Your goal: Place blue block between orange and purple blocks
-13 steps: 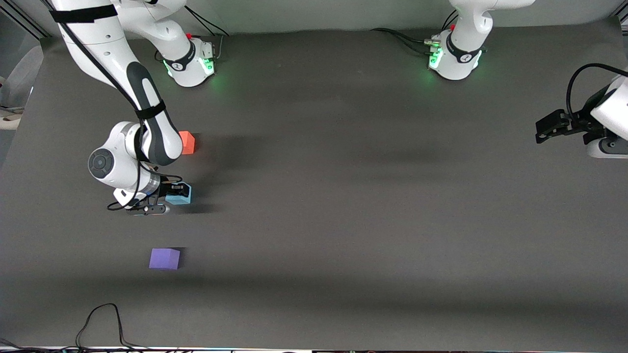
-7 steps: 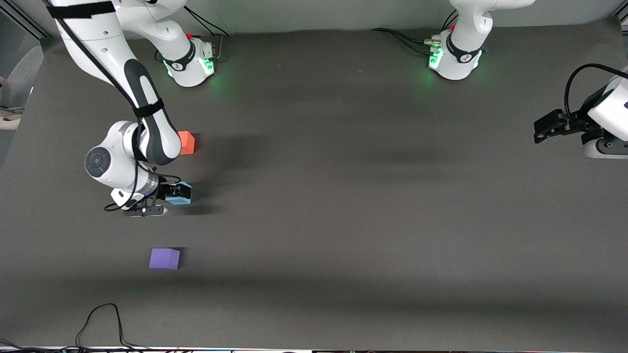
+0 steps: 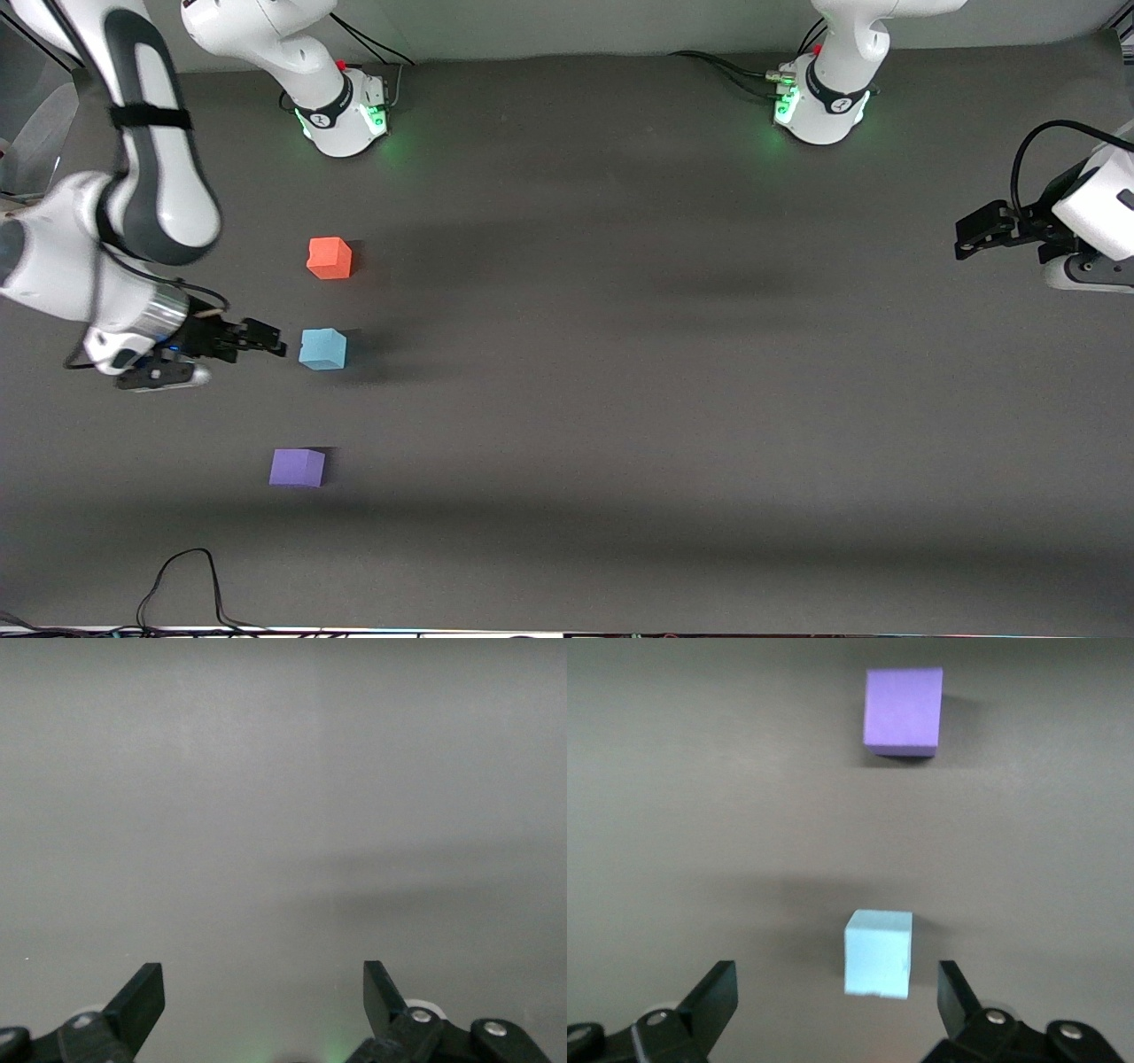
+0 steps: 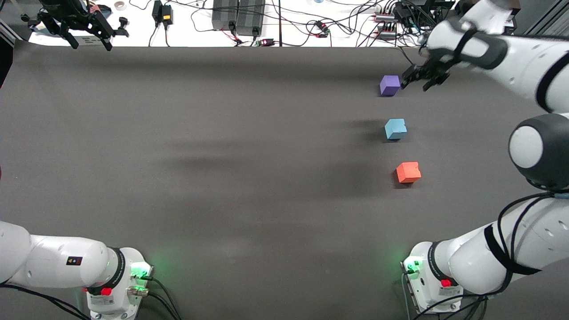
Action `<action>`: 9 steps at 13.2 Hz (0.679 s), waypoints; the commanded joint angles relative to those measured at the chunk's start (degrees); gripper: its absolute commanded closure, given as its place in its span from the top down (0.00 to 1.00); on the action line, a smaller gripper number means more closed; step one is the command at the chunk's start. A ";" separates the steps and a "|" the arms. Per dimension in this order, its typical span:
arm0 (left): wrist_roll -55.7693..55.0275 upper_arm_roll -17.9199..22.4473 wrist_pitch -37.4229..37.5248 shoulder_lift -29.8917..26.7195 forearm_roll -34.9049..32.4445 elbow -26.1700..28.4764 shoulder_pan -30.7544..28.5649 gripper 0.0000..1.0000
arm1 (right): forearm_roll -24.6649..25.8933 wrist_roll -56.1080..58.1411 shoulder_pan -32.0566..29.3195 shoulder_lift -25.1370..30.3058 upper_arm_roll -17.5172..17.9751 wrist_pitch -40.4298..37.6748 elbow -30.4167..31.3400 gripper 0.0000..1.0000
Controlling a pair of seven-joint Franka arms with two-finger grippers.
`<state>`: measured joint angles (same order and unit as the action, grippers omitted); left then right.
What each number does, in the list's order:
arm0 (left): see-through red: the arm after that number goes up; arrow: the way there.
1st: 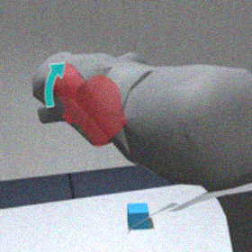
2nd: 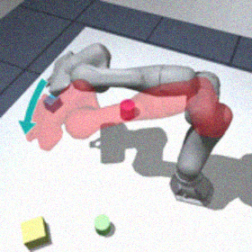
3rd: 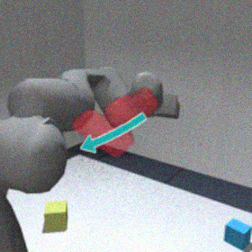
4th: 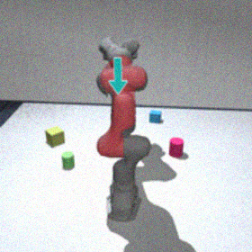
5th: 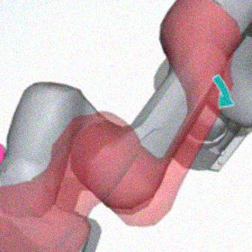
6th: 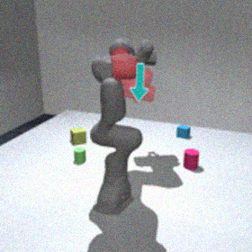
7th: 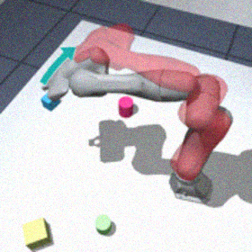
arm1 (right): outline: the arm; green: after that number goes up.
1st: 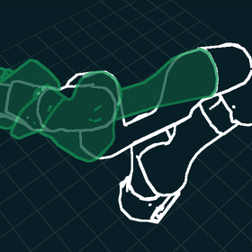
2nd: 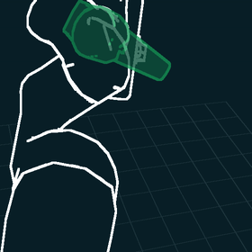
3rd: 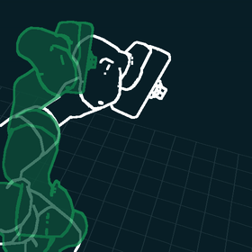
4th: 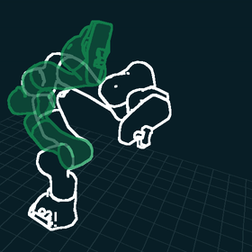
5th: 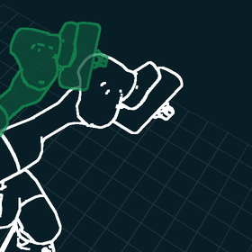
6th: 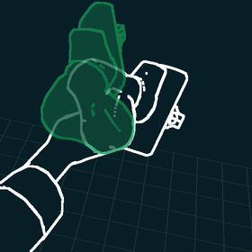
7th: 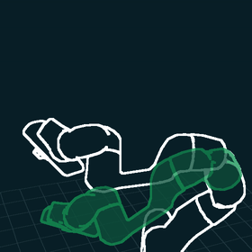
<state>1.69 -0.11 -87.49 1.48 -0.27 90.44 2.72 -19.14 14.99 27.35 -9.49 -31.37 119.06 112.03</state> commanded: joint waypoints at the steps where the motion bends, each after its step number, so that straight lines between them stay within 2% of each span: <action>1: 1.30 0.82 1.27 -0.17 0.53 -0.44 0.70 1.00 | 3.13 0.48 0.51 0.52 -2.38 -13.81 -12.15 1.00; 3: 1.21 0.82 1.19 -0.08 0.01 -0.44 0.79 1.00 | 3.85 -3.10 0.51 2.27 -2.47 -19.64 -17.62 1.00; 6: 1.30 0.82 0.83 -0.08 -0.08 -0.44 0.53 1.00 | 9.28 -6.46 0.95 6.66 -1.95 -21.77 -17.90 1.00; 7: 1.21 0.82 0.75 0.01 -0.08 -0.44 0.35 1.00 | 10.00 -8.73 -0.01 7.37 0.58 -21.94 -18.08 1.00; 8: 1.21 0.82 0.75 0.10 -0.08 -0.44 0.35 1.00 | 11.22 -10.23 -4.11 7.98 4.96 -22.64 -17.90 1.00; 9: 1.21 0.82 0.75 0.10 -0.08 -0.44 0.35 1.00 | 12.71 -10.68 -9.11 8.34 11.35 -22.65 -17.47 1.00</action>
<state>1.92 0.15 -87.28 1.53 -0.28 90.43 2.70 -9.42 7.40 24.83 -2.43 -28.76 97.09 93.75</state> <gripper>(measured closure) 0.000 0.000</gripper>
